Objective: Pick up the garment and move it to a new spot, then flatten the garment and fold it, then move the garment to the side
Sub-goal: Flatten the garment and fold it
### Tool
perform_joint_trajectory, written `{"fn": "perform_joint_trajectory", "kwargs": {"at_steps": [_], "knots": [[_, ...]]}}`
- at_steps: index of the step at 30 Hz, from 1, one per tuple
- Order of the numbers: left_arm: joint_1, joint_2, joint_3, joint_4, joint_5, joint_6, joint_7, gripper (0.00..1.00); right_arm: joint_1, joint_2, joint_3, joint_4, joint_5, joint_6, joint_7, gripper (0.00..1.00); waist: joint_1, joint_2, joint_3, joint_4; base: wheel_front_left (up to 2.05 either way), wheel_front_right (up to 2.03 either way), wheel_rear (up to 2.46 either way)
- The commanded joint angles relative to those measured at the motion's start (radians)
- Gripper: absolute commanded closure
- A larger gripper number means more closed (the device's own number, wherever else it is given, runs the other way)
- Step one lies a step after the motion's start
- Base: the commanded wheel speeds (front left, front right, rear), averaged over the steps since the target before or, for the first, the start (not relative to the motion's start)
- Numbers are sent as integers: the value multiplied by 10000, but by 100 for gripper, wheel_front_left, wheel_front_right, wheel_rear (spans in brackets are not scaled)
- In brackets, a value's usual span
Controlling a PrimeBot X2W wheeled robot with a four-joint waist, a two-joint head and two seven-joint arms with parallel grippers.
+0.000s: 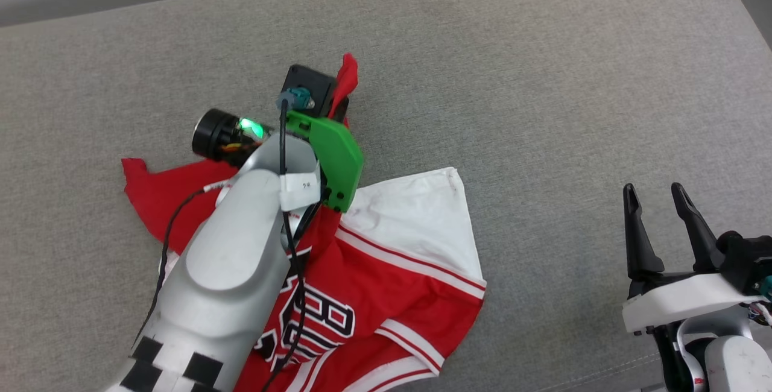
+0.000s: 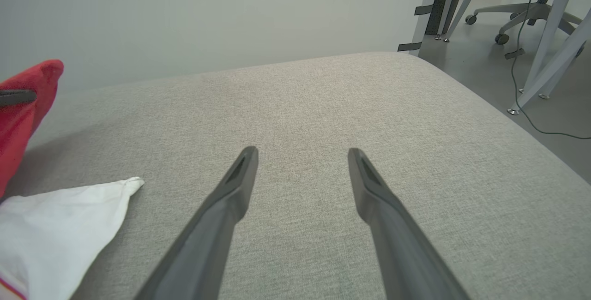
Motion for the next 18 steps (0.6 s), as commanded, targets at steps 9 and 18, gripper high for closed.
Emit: {"fn": "perform_joint_trajectory", "kwargs": {"at_steps": [9, 18], "knots": [[-2512, -559, -263, 1085, 321, 186, -1442, 100, -348, 85, 341, 357, 77, -7, -228, 0, -1, 108, 202, -933, 0, 0, 0], [-3578, -780, -864, 3221, -35, -84, -1757, 0, -483, 140, 517, 764, 156, -7, -460, 0, -1, 108, 423, -1359, 0, 0, 0]]}}
